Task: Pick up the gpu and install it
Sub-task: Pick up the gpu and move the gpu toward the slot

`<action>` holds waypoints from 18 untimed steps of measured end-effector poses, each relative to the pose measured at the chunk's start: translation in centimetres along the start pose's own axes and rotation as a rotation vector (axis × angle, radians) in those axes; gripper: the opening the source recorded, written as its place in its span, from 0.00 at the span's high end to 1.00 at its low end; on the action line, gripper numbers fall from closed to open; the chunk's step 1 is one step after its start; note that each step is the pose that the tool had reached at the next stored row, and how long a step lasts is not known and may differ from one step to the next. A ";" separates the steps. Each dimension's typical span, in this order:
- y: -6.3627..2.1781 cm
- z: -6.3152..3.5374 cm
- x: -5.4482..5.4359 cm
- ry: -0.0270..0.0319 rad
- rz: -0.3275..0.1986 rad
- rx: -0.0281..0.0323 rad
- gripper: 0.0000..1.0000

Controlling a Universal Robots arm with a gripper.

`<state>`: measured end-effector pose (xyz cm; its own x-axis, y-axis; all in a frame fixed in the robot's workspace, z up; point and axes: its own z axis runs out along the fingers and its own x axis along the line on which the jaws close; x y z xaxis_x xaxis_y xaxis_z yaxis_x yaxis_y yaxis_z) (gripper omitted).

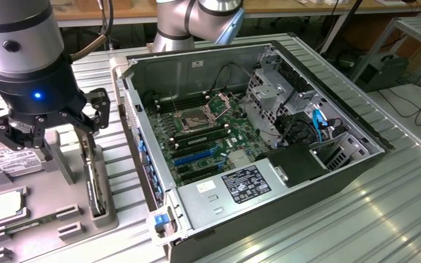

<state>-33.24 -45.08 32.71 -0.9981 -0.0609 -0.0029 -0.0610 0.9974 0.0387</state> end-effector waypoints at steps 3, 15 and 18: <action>-0.02 0.46 0.0 -0.0002 0.003 0.0000 0.34; -0.13 2.81 0.0 -0.0003 0.008 0.0001 0.34; -0.20 3.36 0.0 -0.0005 0.009 0.0001 0.34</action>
<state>-33.24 -45.15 29.35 -0.9986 -0.0520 -0.0030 -0.0521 0.9979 0.0387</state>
